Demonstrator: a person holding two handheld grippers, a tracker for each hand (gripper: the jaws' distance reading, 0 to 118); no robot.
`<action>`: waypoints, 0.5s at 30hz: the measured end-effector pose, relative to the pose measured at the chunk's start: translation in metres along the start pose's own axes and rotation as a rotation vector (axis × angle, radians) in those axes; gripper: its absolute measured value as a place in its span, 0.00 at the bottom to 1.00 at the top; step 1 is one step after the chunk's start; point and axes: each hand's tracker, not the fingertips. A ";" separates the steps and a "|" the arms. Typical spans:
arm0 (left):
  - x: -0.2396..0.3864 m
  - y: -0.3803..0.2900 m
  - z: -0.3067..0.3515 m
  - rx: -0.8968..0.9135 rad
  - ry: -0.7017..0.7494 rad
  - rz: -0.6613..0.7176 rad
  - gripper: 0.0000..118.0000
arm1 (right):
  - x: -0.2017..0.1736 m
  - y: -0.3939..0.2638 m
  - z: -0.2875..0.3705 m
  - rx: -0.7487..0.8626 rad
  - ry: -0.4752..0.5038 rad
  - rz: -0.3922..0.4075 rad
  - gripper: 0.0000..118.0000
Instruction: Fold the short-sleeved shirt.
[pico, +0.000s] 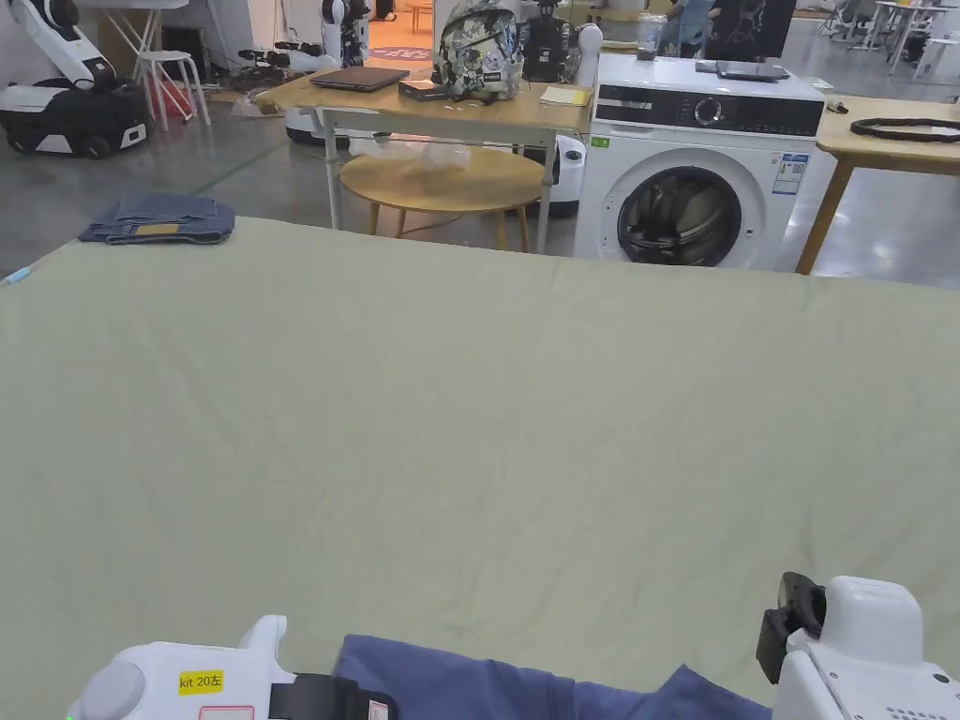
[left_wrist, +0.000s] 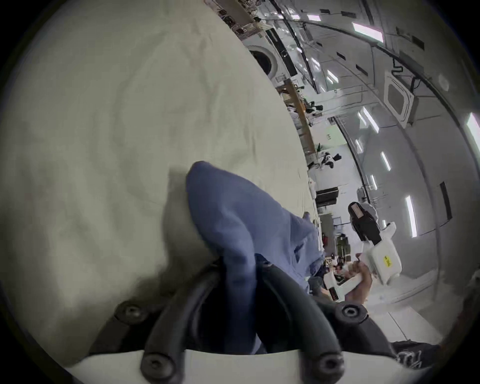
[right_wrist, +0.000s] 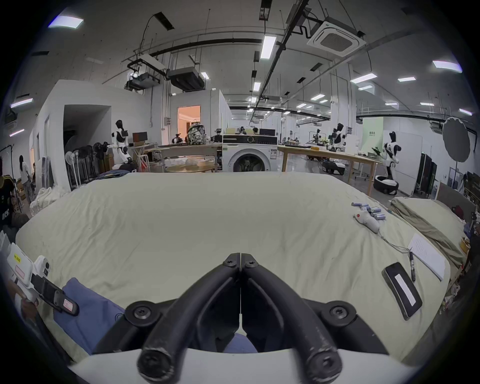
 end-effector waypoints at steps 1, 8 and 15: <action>0.005 -0.001 0.005 0.011 0.002 -0.024 0.06 | 0.000 0.000 0.000 0.001 -0.001 0.002 0.00; 0.045 0.010 0.055 0.076 0.049 -0.133 0.05 | 0.005 0.003 0.000 0.009 -0.007 0.000 0.00; 0.078 0.025 0.129 0.161 0.278 -0.199 0.05 | 0.005 0.008 -0.002 0.019 0.001 0.008 0.00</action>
